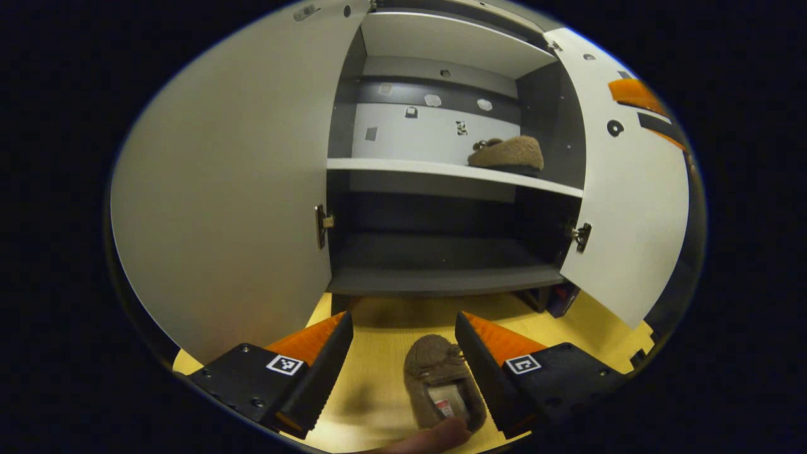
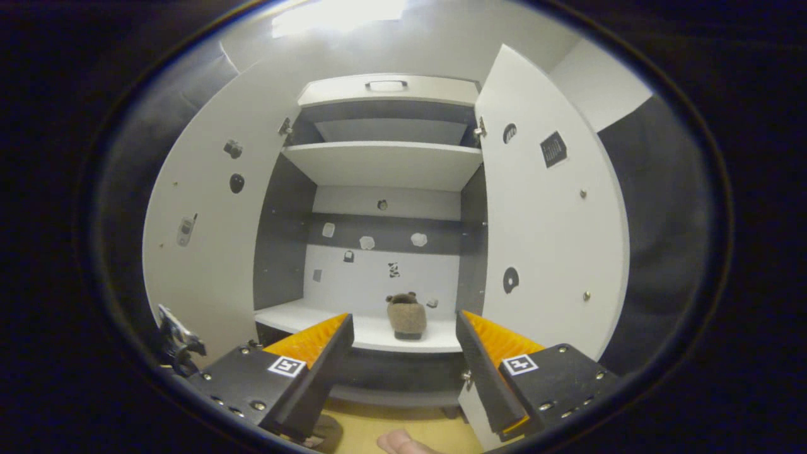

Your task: Grab one shoe with the right hand and put it into the shoe cabinet, grab the other shoe with the left hand and put it into the shoe cabinet; then close the right door with the right hand and the left door with the left hand.

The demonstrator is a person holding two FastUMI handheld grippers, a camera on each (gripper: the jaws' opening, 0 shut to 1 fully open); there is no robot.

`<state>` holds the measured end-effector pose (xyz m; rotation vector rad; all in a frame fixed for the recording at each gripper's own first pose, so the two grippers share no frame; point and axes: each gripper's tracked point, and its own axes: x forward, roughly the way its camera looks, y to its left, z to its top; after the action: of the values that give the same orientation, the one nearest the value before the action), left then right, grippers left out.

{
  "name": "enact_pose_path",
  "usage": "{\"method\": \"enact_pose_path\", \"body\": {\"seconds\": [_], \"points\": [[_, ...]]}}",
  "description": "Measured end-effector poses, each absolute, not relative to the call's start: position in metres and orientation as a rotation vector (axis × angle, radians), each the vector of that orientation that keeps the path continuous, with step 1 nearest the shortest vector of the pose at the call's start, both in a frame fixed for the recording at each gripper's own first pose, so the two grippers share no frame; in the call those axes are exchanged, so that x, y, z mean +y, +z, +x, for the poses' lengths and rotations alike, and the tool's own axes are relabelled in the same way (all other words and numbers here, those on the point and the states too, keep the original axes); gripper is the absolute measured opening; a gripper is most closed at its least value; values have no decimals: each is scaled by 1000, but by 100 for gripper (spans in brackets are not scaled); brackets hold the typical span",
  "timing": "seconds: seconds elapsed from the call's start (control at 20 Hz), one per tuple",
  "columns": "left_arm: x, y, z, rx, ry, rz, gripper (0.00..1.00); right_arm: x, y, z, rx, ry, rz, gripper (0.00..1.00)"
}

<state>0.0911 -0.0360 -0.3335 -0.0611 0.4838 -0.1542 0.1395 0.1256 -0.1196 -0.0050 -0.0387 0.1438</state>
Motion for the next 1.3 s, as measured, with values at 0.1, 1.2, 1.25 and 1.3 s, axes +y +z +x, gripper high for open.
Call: {"method": "enact_pose_path", "body": {"seconds": [0.1, 1.2, 1.25, 1.3], "points": [[-42, -361, 82, 554, -159, -49, 100, 115, -133, 133, -16, 131, 20, 97], [-60, -470, 45, 914, -257, 42, 2, 101, -170, 122, -13, 181, -6, 98], [-58, -465, 43, 915, -250, 44, 1, 101, -171, 121, -11, 184, -8, 98], [-59, -457, 43, 891, -256, 37, 1, 99, -171, 120, -12, 184, -11, 98]]}}
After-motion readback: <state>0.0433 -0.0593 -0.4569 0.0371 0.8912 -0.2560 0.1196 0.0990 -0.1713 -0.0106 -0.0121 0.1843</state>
